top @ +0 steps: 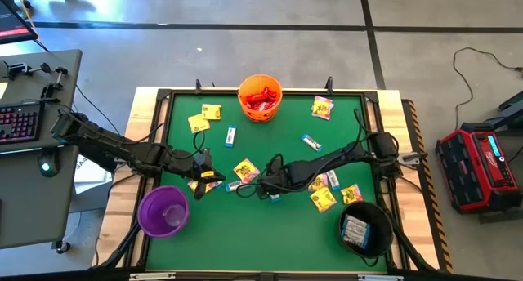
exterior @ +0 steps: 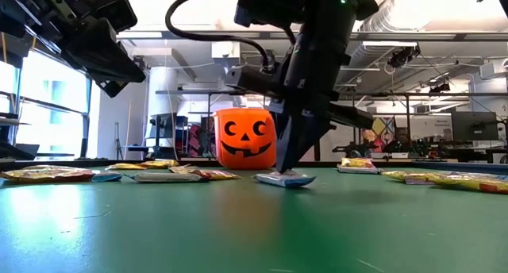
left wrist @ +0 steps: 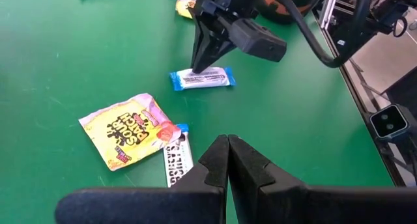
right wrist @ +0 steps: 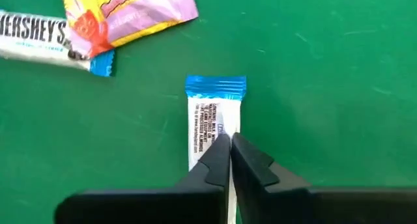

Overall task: Sort candy by brand, put in halloween buckets
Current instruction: Put the white chocolate bar into the black bucket

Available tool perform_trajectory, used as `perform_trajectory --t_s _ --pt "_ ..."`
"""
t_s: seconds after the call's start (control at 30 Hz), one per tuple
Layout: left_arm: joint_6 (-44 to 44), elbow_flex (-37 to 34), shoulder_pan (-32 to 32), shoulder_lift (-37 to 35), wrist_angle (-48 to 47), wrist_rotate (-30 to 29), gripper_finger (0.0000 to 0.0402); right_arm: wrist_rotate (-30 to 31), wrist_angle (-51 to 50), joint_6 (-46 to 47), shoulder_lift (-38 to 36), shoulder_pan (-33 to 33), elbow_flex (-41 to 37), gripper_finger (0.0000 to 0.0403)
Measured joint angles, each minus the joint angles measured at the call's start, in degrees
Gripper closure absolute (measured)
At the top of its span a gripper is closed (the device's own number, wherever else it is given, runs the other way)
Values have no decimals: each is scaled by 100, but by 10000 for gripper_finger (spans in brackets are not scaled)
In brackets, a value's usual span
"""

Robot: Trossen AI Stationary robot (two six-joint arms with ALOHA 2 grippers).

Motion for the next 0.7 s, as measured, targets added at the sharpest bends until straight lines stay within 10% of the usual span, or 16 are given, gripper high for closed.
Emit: perform_trajectory --t_s 0.7 --pt "4 -4 0 -1 2 -2 401 -414 -51 -1236 -839 39 2 373"
